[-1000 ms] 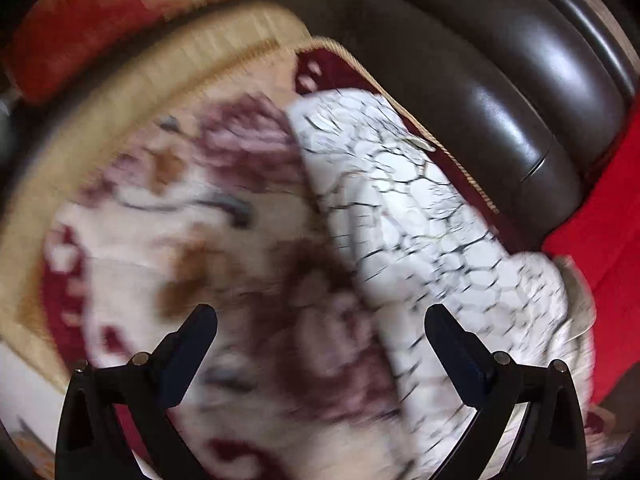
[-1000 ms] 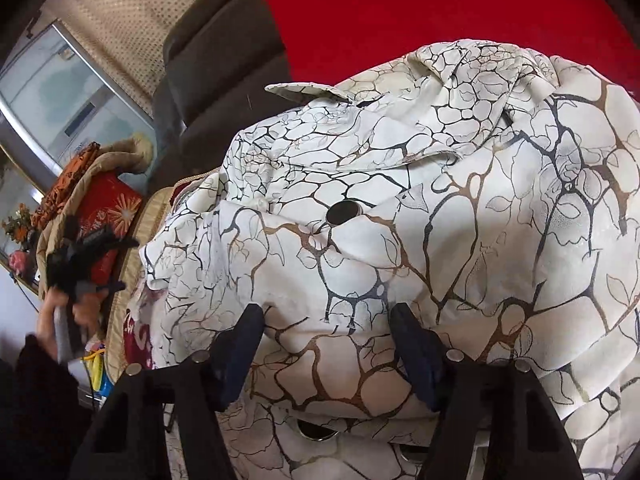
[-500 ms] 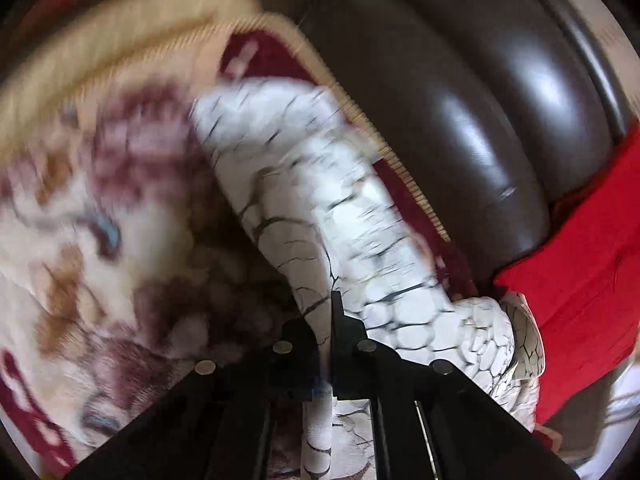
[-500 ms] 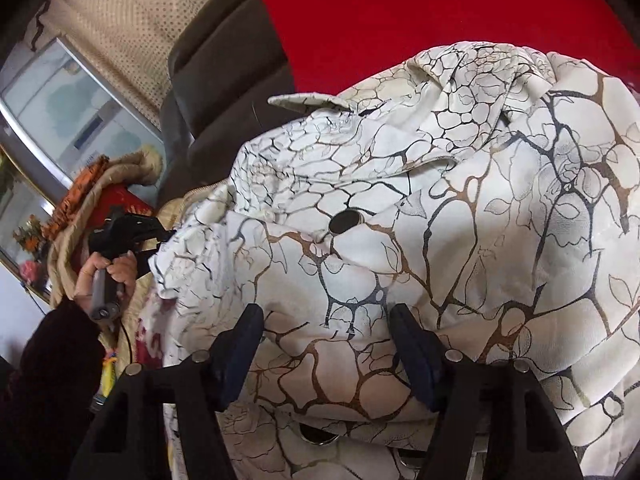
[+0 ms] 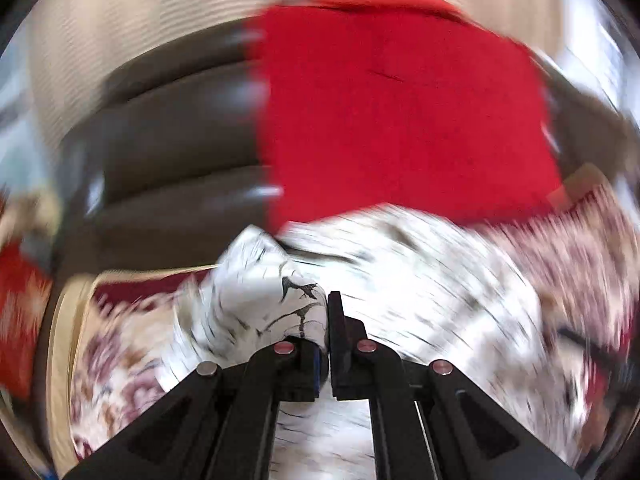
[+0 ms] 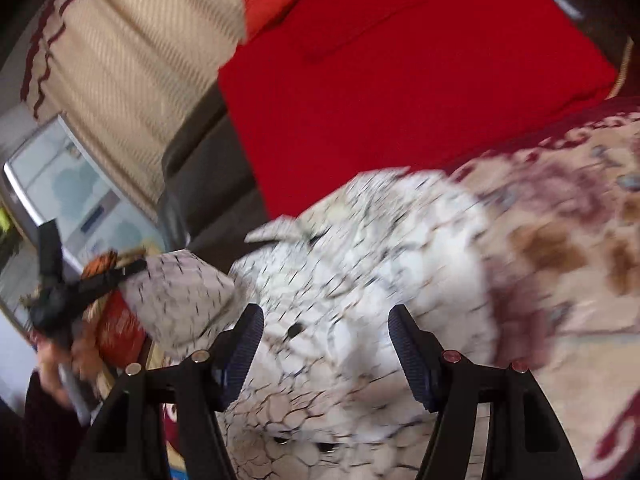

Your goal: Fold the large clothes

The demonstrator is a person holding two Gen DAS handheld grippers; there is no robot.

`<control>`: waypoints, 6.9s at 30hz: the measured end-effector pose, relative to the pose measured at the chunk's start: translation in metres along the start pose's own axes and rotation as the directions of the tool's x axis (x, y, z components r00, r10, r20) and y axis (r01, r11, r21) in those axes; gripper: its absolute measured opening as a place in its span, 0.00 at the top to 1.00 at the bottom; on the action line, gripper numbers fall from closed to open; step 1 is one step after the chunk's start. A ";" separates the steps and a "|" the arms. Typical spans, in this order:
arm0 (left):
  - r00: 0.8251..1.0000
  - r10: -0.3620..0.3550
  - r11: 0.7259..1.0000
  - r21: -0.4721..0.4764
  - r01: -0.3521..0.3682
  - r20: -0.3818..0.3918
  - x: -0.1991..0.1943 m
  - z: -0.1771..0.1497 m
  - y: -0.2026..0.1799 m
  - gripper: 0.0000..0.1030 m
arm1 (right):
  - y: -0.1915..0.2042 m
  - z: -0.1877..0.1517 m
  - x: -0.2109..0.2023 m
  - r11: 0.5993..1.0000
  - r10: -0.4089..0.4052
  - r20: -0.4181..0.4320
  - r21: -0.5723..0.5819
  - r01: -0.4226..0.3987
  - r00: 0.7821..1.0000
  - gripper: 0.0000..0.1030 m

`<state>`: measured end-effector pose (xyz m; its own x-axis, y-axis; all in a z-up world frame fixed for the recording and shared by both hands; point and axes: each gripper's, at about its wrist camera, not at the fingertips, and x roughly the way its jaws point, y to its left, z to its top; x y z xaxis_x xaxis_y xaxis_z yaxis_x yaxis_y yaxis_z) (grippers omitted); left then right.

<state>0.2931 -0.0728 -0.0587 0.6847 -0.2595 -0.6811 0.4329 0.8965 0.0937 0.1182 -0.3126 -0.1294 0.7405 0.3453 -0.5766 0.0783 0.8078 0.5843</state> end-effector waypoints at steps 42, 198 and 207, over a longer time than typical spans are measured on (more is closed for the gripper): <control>0.925 0.141 0.875 -0.394 -0.283 -0.353 0.089 -0.142 0.119 0.30 | 0.063 0.030 0.128 0.933 -0.335 -0.232 -0.215 0.288 0.913 0.81; 0.954 0.020 0.897 -0.415 -0.149 -0.299 0.127 -0.078 0.131 0.22 | -0.004 0.093 0.100 0.956 -0.267 -0.158 -0.168 0.241 0.951 0.45; 0.924 0.005 0.850 -0.485 -0.205 -0.382 0.126 -0.109 0.157 0.14 | -0.043 0.082 0.112 0.928 -0.371 -0.238 -0.128 0.349 0.898 0.47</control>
<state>0.3833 0.0741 -0.2093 0.4113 -0.0981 -0.9062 -0.0563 0.9896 -0.1326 0.2521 -0.3477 -0.1720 0.4766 0.1243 -0.8703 0.2458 0.9316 0.2677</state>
